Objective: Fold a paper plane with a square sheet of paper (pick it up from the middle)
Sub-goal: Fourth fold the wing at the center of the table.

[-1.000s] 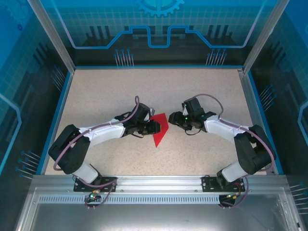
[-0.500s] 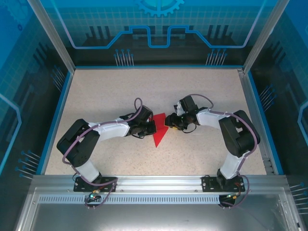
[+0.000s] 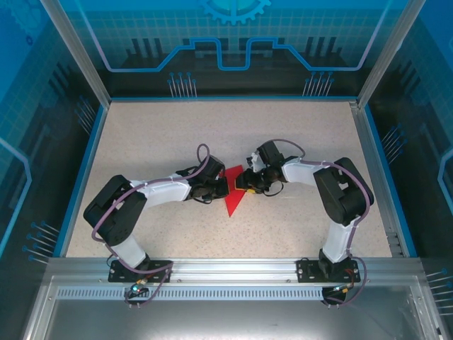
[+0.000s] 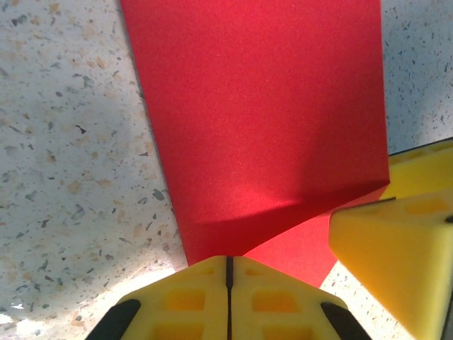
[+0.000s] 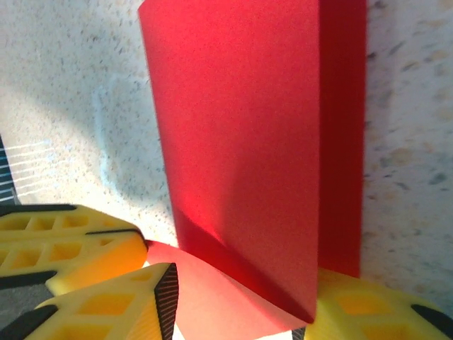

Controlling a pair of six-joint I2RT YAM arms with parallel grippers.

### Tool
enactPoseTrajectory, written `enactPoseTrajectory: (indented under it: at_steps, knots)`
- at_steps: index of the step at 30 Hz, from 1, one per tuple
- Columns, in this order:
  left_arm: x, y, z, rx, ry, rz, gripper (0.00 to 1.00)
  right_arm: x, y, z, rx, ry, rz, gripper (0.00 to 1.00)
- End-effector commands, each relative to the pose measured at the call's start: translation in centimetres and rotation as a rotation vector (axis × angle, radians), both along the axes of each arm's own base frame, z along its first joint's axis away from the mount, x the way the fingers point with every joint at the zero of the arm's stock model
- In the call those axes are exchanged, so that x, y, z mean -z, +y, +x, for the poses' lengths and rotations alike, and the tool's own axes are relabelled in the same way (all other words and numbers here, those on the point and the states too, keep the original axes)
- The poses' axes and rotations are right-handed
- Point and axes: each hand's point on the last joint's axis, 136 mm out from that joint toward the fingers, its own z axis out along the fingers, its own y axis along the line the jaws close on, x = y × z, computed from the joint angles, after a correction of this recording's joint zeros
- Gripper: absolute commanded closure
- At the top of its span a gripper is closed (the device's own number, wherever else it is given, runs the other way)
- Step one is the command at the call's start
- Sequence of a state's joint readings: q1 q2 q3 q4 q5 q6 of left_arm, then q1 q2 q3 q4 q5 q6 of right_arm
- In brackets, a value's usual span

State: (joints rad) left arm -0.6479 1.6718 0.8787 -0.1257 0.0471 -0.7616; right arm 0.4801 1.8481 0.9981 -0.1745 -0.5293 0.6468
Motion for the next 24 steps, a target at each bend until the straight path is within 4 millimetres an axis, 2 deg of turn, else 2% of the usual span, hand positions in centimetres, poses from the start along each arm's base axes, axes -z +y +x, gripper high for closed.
enactPoseTrajectory:
  at_steps: [1,4,6,13,15,19,21,24]
  knots:
    - [0.8,0.8,-0.1,-0.025,0.023,0.034,0.93,-0.5,1.3,-0.7,-0.059,0.016,0.053,0.62]
    - [0.2,1.0,0.0,-0.029,0.012,0.037,0.93,-0.3,1.0,-0.6,-0.038,0.020,0.041,0.80]
    - [-0.4,1.4,0.1,-0.033,-0.004,0.040,0.92,-1.0,0.5,0.0,0.006,-0.002,0.043,0.85]
    - [-4.6,3.2,0.6,-0.060,-0.103,0.043,0.80,-6.1,-1.0,1.9,0.111,-0.170,0.015,0.91]
    - [-5.7,4.7,0.9,-0.114,-0.138,0.091,0.78,-7.6,-1.6,2.1,0.149,-0.209,-0.008,0.91]
    - [-7.4,6.2,1.2,-0.166,-0.197,0.126,0.73,-10.8,-2.7,2.6,0.223,-0.279,-0.053,0.92]
    - [-8.7,6.5,1.6,-0.169,-0.243,0.134,0.69,-12.6,-3.5,2.7,0.274,-0.317,-0.097,0.92]
    - [-10.5,6.2,2.0,-0.135,-0.298,0.123,0.60,-13.5,-4.7,2.6,0.373,-0.316,-0.158,0.91]
